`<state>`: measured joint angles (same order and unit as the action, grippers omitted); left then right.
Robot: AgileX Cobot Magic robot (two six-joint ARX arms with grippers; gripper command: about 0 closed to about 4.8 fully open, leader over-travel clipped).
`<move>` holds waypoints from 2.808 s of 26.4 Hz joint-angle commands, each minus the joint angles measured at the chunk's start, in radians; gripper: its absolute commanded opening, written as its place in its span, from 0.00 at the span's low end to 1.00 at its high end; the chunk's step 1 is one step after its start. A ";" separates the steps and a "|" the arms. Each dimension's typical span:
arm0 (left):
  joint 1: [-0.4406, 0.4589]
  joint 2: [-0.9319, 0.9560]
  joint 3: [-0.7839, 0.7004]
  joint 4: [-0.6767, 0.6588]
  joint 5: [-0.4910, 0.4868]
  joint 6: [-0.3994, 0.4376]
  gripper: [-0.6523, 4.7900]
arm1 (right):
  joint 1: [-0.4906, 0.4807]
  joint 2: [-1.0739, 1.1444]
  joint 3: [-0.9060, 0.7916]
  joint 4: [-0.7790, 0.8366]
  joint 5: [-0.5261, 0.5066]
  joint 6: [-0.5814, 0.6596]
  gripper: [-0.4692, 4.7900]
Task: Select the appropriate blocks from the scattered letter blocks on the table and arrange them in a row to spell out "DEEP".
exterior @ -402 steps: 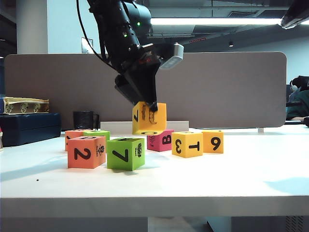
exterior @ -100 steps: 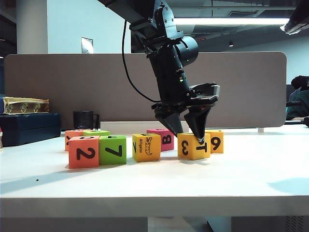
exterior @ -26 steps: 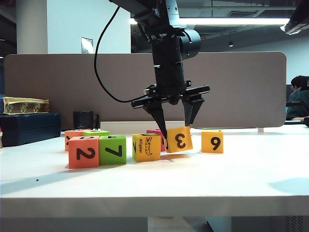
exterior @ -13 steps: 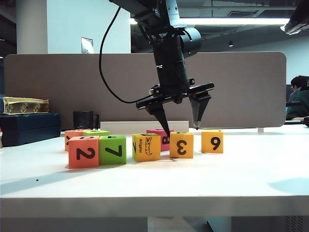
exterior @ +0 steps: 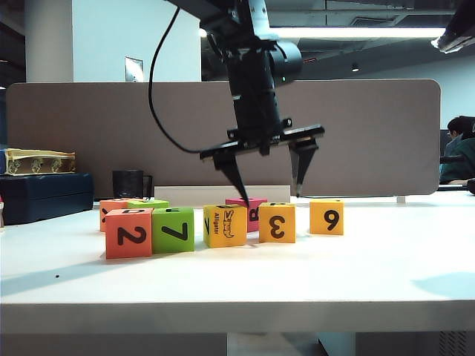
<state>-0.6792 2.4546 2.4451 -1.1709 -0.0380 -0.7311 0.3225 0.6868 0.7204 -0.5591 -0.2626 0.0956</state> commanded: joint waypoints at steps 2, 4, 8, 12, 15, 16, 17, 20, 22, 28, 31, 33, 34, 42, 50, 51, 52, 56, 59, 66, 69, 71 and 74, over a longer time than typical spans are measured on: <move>0.023 -0.055 0.005 0.040 -0.006 0.065 0.81 | 0.000 0.011 0.006 0.014 0.000 -0.003 0.08; 0.037 -0.075 0.005 0.050 0.000 0.097 0.81 | 0.000 0.023 0.006 0.019 0.002 -0.003 0.08; 0.064 -0.122 0.005 0.048 -0.001 0.170 0.81 | 0.000 0.066 0.006 0.048 0.002 -0.003 0.08; 0.097 -0.186 0.005 0.038 0.016 0.289 0.80 | 0.000 0.119 0.006 0.097 0.002 -0.003 0.08; 0.118 -0.241 0.005 0.017 0.016 0.385 0.78 | 0.000 0.179 0.006 0.155 0.002 -0.003 0.08; 0.129 -0.259 0.005 0.009 0.016 0.410 0.77 | 0.000 0.194 0.006 0.169 0.000 -0.003 0.08; 0.132 -0.285 0.005 -0.003 0.016 0.452 0.68 | 0.000 0.224 0.006 0.198 -0.002 -0.003 0.08; 0.141 -0.346 0.005 -0.023 0.016 0.543 0.51 | 0.000 0.286 0.006 0.267 -0.002 -0.003 0.08; 0.142 -0.369 0.005 -0.026 0.016 0.575 0.43 | 0.000 0.312 0.007 0.301 -0.002 -0.003 0.08; 0.142 -0.408 0.006 -0.041 0.004 0.687 0.14 | 0.000 0.395 0.007 0.408 -0.003 -0.003 0.08; 0.143 -0.415 0.010 -0.069 -0.016 0.698 0.14 | 0.000 0.440 0.007 0.456 -0.002 -0.003 0.08; 0.143 -0.417 0.010 -0.093 -0.028 0.700 0.11 | 0.000 0.476 0.007 0.492 -0.002 -0.003 0.08; 0.143 -0.418 0.010 -0.106 -0.032 0.705 0.11 | 0.000 0.494 0.007 0.513 -0.003 -0.003 0.08; 0.143 -0.418 0.010 -0.197 -0.034 0.740 0.11 | 0.000 0.688 0.103 0.579 -0.006 0.006 0.08; 0.158 -0.418 0.010 -0.220 -0.054 0.769 0.11 | 0.000 0.887 0.308 0.487 -0.006 0.006 0.08; 0.158 -0.418 0.010 -0.219 -0.053 0.769 0.11 | 0.000 0.900 0.320 0.475 -0.006 0.006 0.08; 0.158 -0.418 0.010 -0.219 -0.053 0.769 0.11 | 0.000 0.911 0.329 0.465 -0.007 0.006 0.08; 0.173 -0.422 0.010 -0.219 -0.051 0.777 0.11 | 0.000 0.944 0.351 0.445 -0.028 0.006 0.08; 0.179 -0.424 0.010 -0.219 -0.051 0.777 0.11 | 0.001 0.961 0.364 0.433 -0.036 0.006 0.08; 0.196 -0.424 0.010 -0.219 -0.048 0.777 0.11 | 0.002 1.028 0.453 0.352 -0.035 0.005 0.08; 0.196 -0.425 0.010 -0.218 -0.048 0.777 0.11 | 0.002 1.051 0.485 0.343 -0.029 0.005 0.08; 0.196 -0.427 0.010 -0.218 -0.046 0.777 0.11 | 0.002 1.072 0.512 0.324 -0.028 0.005 0.08; 0.202 -0.443 0.010 -0.222 0.013 0.776 0.11 | 0.002 1.121 0.562 0.254 -0.028 0.005 0.08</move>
<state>-0.4828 2.0300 2.4500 -1.3956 -0.0662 0.0376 0.3229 1.7992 1.2709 -0.2783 -0.2893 0.0998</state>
